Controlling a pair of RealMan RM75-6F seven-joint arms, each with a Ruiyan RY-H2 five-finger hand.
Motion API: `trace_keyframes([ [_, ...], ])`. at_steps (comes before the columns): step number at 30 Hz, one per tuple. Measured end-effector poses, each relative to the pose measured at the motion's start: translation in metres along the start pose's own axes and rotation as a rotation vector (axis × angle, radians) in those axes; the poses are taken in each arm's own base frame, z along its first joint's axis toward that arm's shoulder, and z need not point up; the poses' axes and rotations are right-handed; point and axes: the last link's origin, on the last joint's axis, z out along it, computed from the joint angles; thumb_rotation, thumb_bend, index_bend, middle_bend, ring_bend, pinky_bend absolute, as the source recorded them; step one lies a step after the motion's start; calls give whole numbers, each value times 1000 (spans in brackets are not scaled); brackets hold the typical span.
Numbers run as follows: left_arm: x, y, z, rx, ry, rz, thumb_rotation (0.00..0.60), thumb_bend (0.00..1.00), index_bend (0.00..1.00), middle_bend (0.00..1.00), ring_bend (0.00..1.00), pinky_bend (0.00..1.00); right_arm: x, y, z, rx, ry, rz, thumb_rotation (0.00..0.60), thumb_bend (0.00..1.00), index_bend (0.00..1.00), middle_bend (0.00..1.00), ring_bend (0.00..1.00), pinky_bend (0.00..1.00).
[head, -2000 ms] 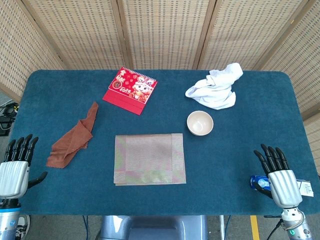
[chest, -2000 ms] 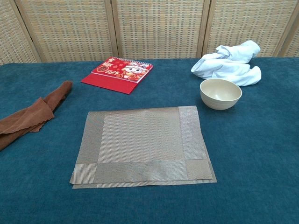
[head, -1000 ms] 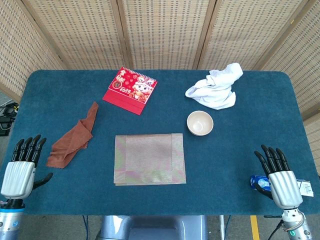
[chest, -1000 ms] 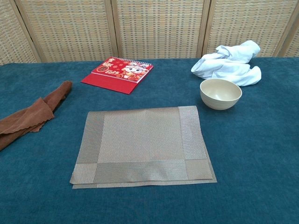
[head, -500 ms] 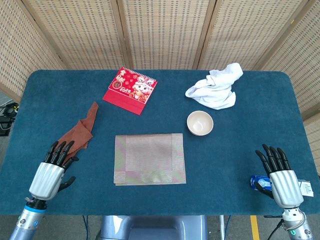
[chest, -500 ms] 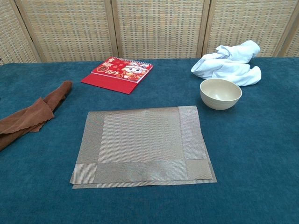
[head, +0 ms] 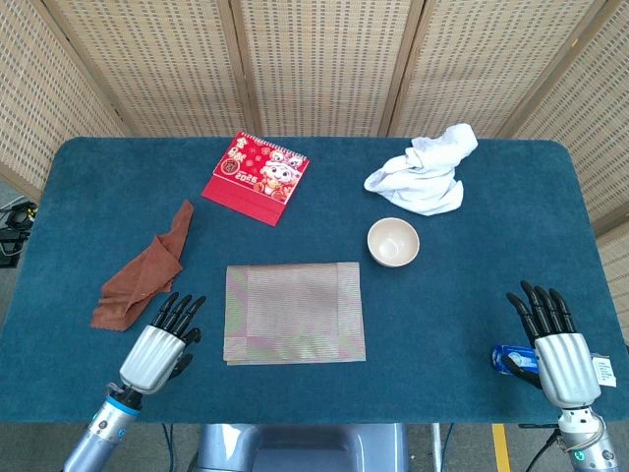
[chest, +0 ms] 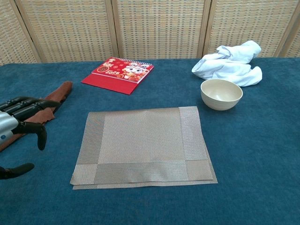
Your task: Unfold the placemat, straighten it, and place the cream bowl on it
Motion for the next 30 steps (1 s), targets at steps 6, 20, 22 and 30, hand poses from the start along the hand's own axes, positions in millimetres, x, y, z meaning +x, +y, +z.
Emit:
trace_keyframes([
  [6,-23,6,9,-6,-43,9,600,322,527,0,0,0,2,1,0,-3,7,11,600,140,125,0,0,0],
  [20,-44,24,24,-54,-82,11,600,329,509,0,0,0,2,2,1,-7,7,17,600,140,125,0,0,0],
  [22,-46,26,26,-57,-85,14,600,329,503,0,0,0,3,2,1,-7,8,19,600,140,126,0,0,0],
  [30,-49,32,27,-63,-96,16,600,330,498,0,0,0,4,3,1,-8,10,26,600,140,126,0,0,0],
])
